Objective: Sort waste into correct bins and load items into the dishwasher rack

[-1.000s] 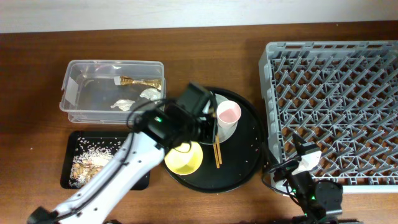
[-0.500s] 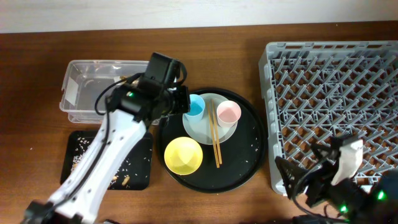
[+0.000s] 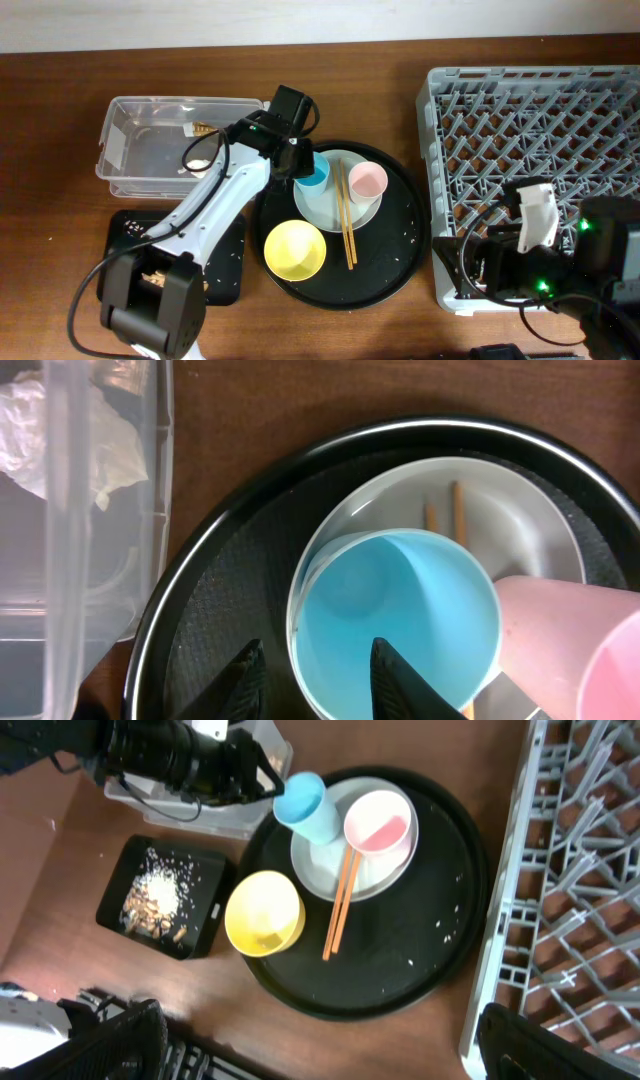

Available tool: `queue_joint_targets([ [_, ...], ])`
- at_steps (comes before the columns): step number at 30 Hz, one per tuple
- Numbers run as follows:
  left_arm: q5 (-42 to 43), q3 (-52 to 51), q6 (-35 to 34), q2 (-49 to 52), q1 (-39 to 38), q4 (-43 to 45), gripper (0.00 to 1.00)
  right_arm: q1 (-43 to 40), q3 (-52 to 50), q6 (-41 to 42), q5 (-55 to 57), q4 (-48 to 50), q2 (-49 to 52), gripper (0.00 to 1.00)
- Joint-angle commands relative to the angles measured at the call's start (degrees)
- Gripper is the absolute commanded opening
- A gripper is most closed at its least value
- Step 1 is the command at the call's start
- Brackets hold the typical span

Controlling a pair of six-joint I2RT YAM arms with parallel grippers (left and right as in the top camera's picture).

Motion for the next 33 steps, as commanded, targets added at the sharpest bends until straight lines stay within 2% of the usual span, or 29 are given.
queue_joint_targets([
  [1, -0.9, 0.6, 0.9, 2.3, 0.1, 0.2, 0.34, 0.3, 0.5, -0.7, -0.7, -0.6, 0.9, 0.98],
  [11, -1.3, 0.5, 0.8, 6.5, -0.2, 1.4, 0.32, 0.3, 0.5, -0.7, -0.7, -2.2, 1.3, 0.98],
  [13, -1.3, 0.5, 0.9, 6.6, -0.2, 1.5, 0.17, 0.3, 0.5, -0.7, -0.7, -2.3, 1.3, 0.98],
  [15, -1.3, 1.0, 0.9, 6.6, 0.0, 1.6, 0.07, 0.3, 0.5, -0.7, -0.7, -2.3, 1.3, 0.98],
  [22, -1.3, 3.7, 0.9, 5.6, 0.1, 0.6, 0.01, 0.3, 0.5, -0.7, -0.7, -2.3, 1.3, 0.98],
  [26, -0.9, 8.7, 1.1, 1.3, 0.1, -4.9, 0.0, 0.3, 0.5, -0.6, -0.7, -2.3, 1.3, 0.98],
  [28, 3.9, 12.3, 4.5, -2.1, 0.3, -7.9, 0.0, 0.3, 0.5, -0.6, -0.9, -2.3, 1.3, 0.98],
  [33, 35.9, 16.6, 15.1, -9.3, 3.8, -10.8, 0.0, 0.3, 0.5, -4.9, -10.0, -0.4, 1.4, 0.98],
])
